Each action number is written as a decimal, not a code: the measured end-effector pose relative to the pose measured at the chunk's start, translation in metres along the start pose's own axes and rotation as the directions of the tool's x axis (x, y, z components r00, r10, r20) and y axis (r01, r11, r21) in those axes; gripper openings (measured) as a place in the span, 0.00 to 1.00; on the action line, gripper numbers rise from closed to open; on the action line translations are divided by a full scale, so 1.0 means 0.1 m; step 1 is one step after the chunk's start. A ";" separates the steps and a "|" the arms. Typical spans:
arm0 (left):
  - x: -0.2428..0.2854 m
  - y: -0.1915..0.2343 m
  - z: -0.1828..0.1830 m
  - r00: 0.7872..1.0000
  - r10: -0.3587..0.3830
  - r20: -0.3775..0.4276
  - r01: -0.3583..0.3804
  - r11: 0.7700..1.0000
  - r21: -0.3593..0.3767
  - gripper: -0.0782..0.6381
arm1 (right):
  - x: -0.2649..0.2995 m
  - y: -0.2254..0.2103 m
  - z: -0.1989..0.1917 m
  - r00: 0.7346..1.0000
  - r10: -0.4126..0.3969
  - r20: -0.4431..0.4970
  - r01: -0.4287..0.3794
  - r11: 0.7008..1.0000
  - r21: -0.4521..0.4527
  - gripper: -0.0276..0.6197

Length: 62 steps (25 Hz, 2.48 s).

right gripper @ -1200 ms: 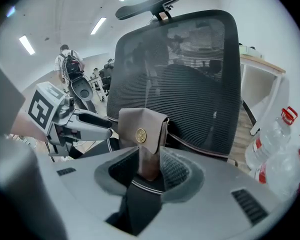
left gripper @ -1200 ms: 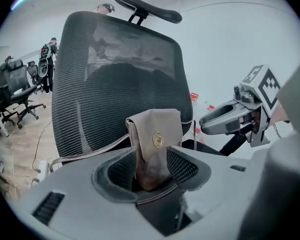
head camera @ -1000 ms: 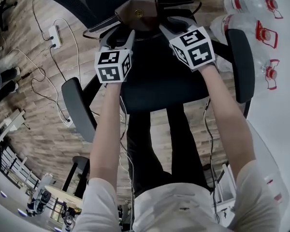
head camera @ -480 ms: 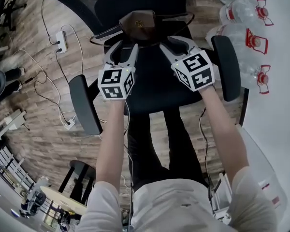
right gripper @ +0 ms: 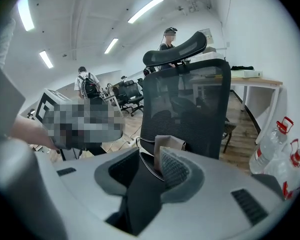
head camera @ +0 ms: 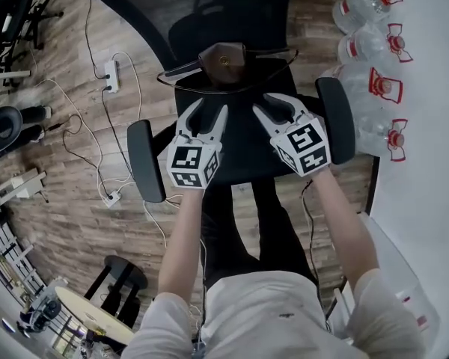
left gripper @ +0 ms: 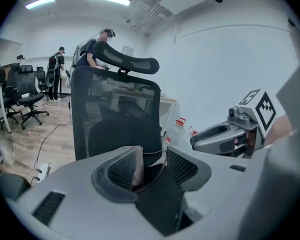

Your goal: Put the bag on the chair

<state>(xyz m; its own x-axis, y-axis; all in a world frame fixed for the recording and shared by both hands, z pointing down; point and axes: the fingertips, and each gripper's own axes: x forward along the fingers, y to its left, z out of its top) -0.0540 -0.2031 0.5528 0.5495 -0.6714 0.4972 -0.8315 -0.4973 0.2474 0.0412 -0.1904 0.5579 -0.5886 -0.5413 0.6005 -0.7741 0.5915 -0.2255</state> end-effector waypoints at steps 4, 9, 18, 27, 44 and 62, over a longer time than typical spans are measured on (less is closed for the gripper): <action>-0.18 -0.14 0.19 1.000 -0.006 0.022 0.006 1.000 -0.005 0.36 | -0.19 0.09 0.12 1.000 0.009 0.022 -0.009 1.000 0.004 0.25; -0.42 -0.35 0.39 0.999 -0.013 0.046 0.014 1.000 -0.003 0.36 | -0.45 0.23 0.26 0.999 0.009 0.044 -0.009 1.000 -0.001 0.24; -0.82 -0.61 0.70 0.995 -0.002 0.096 0.001 1.000 0.007 0.36 | -0.87 0.45 0.56 0.995 0.024 0.092 -0.020 0.999 -0.034 0.20; -1.07 -1.05 0.84 0.993 -0.023 0.112 0.022 1.000 0.005 0.36 | -1.22 0.59 0.71 0.993 0.042 0.113 -0.036 0.997 -0.061 0.19; -1.72 -1.48 0.85 0.987 0.001 0.160 0.001 1.000 -0.011 0.29 | -1.77 0.96 0.64 0.991 0.088 0.101 -0.081 0.994 -0.072 0.09; -2.40 -1.49 0.65 0.984 -0.088 0.155 0.087 0.996 0.013 0.18 | -2.09 1.68 0.56 0.990 0.023 0.137 -0.017 0.999 -0.039 0.05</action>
<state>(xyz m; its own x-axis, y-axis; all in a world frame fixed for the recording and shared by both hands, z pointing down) -0.0568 -0.0035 0.3425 0.6267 -0.7020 0.3383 -0.7793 -0.5611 0.2792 0.0211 -0.0111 0.3513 -0.6322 -0.6044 0.4847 -0.7541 0.6237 -0.2059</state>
